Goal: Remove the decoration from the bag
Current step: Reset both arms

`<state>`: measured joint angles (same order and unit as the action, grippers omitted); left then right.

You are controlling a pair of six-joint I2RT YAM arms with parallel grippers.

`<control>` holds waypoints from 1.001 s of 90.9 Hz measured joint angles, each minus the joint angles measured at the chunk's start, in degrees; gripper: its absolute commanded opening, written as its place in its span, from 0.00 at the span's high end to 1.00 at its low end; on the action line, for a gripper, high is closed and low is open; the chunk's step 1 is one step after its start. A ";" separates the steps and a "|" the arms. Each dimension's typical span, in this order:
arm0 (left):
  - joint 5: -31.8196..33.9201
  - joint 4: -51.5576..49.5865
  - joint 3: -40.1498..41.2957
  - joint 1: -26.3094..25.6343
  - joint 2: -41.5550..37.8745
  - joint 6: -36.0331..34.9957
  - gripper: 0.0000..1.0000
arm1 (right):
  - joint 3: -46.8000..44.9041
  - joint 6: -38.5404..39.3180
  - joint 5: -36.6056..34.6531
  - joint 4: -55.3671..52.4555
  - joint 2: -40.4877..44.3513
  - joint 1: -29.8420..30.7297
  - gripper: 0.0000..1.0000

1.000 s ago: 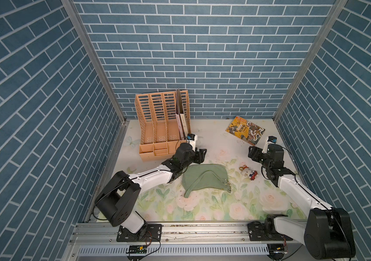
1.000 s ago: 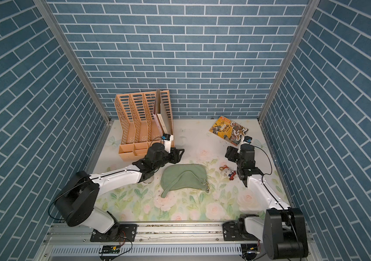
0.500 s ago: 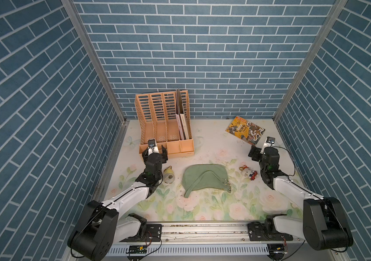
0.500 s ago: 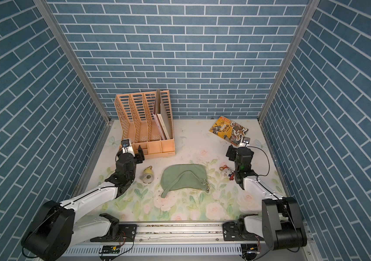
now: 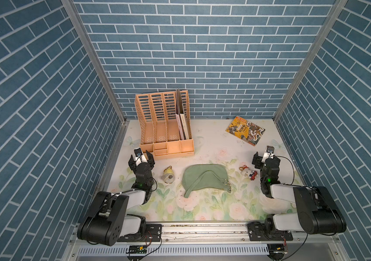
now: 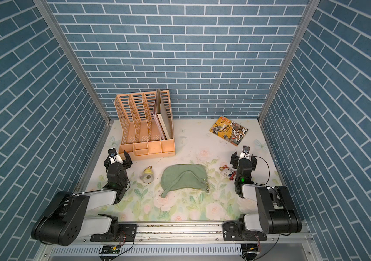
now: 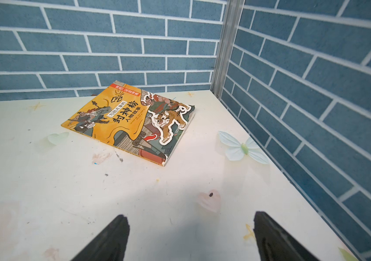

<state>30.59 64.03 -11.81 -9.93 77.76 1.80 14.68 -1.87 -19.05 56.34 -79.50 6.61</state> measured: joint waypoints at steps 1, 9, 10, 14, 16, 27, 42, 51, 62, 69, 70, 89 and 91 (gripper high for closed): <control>-0.26 0.46 0.17 0.22 0.35 -0.02 0.20 | -0.17 0.20 0.15 0.44 -0.04 0.00 0.11; -2.58 5.66 1.88 1.38 3.61 -0.31 0.20 | -1.42 1.05 1.73 4.70 -0.90 -0.24 0.11; -2.80 6.58 2.16 1.44 4.00 -0.33 0.20 | -1.57 1.16 1.90 5.35 -1.05 -0.26 0.11; -4.00 9.68 3.45 1.57 5.90 -0.63 0.20 | -2.25 1.51 2.71 7.76 -1.81 -0.28 0.11; -4.50 11.04 4.04 1.57 6.71 -0.83 0.20 | -2.64 1.77 3.02 9.07 -2.29 -0.31 0.11; -6.56 16.11 6.23 1.57 9.40 -1.44 0.18 | -4.63 1.99 4.39 14.43 -4.61 -0.42 0.10; -9.25 17.73 5.18 4.09 9.31 -0.22 0.01 | -6.71 2.34 6.08 20.87 -7.67 -0.70 0.07; -11.10 15.76 2.73 6.58 9.31 0.87 0.00 | -6.75 2.32 7.06 22.18 -7.72 -1.33 0.06; -12.70 15.02 2.21 6.71 9.31 1.44 0.00 | -5.57 1.88 6.97 21.68 -7.74 -2.54 0.00; -13.14 14.58 2.21 6.73 9.31 1.53 0.00 | -5.09 1.86 6.86 21.66 -7.74 -2.80 0.00; -13.14 14.53 2.21 6.75 9.31 1.55 0.00 | -5.09 1.86 6.84 21.68 -7.74 -2.80 0.00; -14.19 13.77 2.21 6.75 9.31 1.62 0.00 | -5.07 1.86 6.84 21.64 -7.74 -2.82 0.00; -14.21 13.75 2.19 6.75 9.31 1.62 0.00 | -5.07 1.86 6.84 21.64 -7.74 -2.82 0.00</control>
<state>16.38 77.78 -9.63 -3.18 87.07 3.42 9.61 -0.01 -12.21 77.97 -87.24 3.79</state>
